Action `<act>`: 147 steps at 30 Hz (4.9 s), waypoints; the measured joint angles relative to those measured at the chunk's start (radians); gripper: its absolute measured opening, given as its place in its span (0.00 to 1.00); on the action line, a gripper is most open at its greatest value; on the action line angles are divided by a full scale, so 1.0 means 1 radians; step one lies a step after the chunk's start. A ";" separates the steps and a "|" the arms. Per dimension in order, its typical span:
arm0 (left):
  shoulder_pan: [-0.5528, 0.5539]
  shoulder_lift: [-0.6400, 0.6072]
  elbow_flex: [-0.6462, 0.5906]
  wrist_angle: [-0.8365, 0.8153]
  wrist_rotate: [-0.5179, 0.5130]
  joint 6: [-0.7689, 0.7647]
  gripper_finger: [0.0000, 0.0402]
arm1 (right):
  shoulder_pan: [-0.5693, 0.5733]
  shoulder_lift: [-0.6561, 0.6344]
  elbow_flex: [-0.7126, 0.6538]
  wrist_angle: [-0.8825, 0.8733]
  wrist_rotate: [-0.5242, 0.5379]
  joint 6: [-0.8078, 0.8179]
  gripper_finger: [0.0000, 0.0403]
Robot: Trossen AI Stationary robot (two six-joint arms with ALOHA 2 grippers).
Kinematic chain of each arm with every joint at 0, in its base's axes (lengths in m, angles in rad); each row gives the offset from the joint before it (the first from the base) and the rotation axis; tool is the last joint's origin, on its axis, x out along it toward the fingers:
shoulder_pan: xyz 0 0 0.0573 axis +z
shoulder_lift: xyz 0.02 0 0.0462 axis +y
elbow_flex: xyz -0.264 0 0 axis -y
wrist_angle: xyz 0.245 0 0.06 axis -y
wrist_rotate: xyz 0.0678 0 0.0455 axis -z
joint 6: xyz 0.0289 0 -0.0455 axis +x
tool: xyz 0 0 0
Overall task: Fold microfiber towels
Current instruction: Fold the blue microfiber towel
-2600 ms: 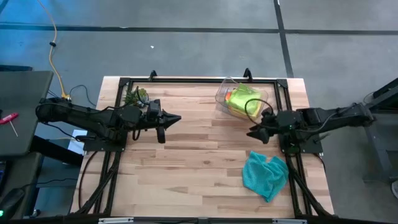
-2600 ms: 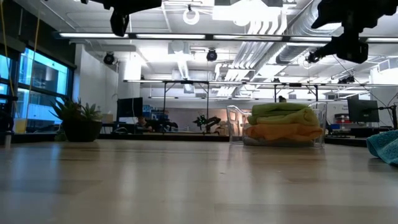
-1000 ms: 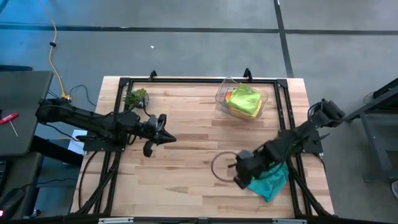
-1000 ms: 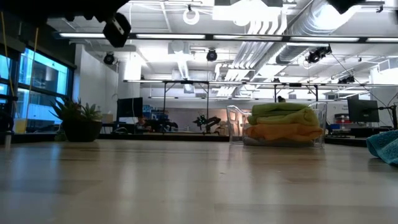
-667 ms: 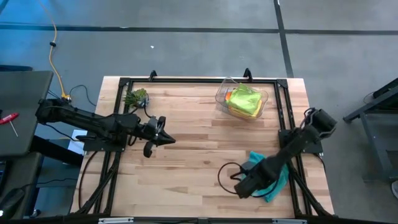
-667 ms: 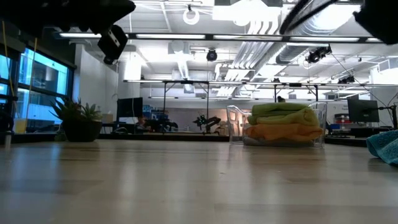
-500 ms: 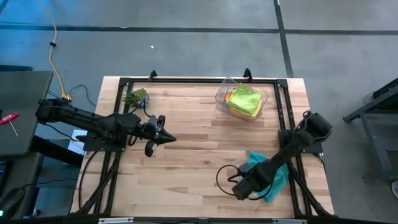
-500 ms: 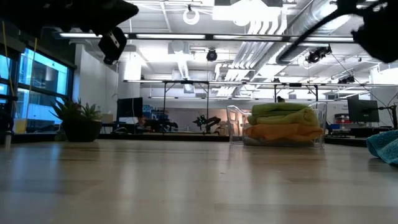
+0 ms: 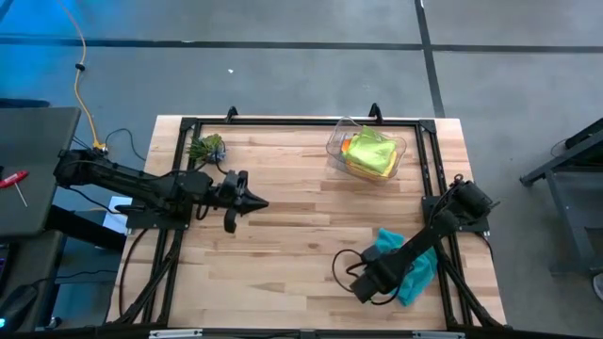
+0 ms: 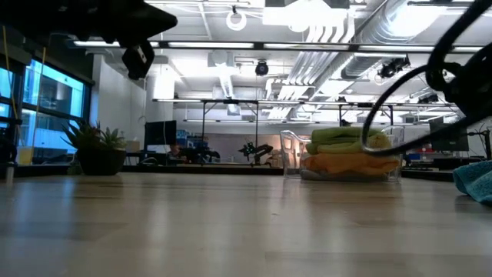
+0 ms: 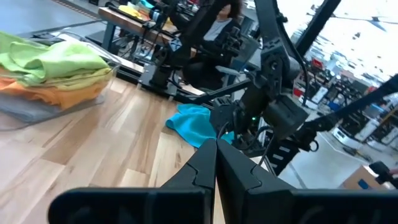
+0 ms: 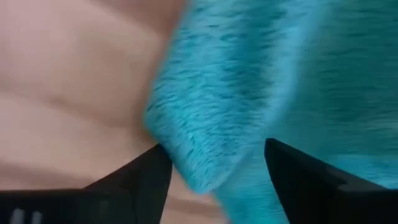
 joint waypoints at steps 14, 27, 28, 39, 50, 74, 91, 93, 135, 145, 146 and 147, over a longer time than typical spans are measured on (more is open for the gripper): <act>0.000 0.000 0.000 0.000 -0.042 -0.035 0.00 | -0.019 -0.025 0.000 -0.132 0.103 -0.116 0.04; -0.001 -0.006 0.080 -0.045 0.026 -0.064 0.00 | -0.330 -0.213 0.000 0.394 0.459 -0.631 0.00; -0.007 -0.006 0.105 -0.110 0.023 -0.032 0.01 | -0.356 -0.206 0.000 0.466 0.436 -0.682 0.00; -0.136 0.063 0.286 -0.692 -0.217 0.363 0.29 | -0.513 -0.185 0.000 0.737 0.220 -0.875 0.00; -0.169 0.327 0.286 -0.318 -0.379 0.489 0.59 | -0.558 -0.185 0.000 0.896 0.056 -0.721 0.00; -0.238 0.369 0.285 -0.105 -0.809 0.673 0.59 | -0.581 -0.185 0.000 0.973 0.012 -0.594 0.00; -0.303 0.300 0.266 -0.360 -0.653 0.293 0.59 | -0.581 -0.185 0.000 0.976 0.025 -0.598 0.00; -0.307 0.355 0.265 -0.292 -0.665 0.282 0.59 | -0.581 -0.185 0.000 0.977 0.025 -0.598 0.00; -0.353 0.356 0.266 -0.465 -0.797 0.462 0.59 | -0.580 -0.185 0.000 0.978 0.025 -0.594 0.00; -0.332 0.379 0.266 -0.247 -0.729 0.558 0.59 | -0.580 -0.185 0.000 0.978 0.025 -0.594 0.00; -0.328 0.388 0.266 -0.234 -0.725 0.561 0.59 | -0.580 -0.185 0.000 0.979 0.024 -0.594 0.00; -0.325 0.396 0.266 -0.214 -0.717 0.560 0.59 | -0.580 -0.185 0.000 0.979 0.024 -0.594 0.00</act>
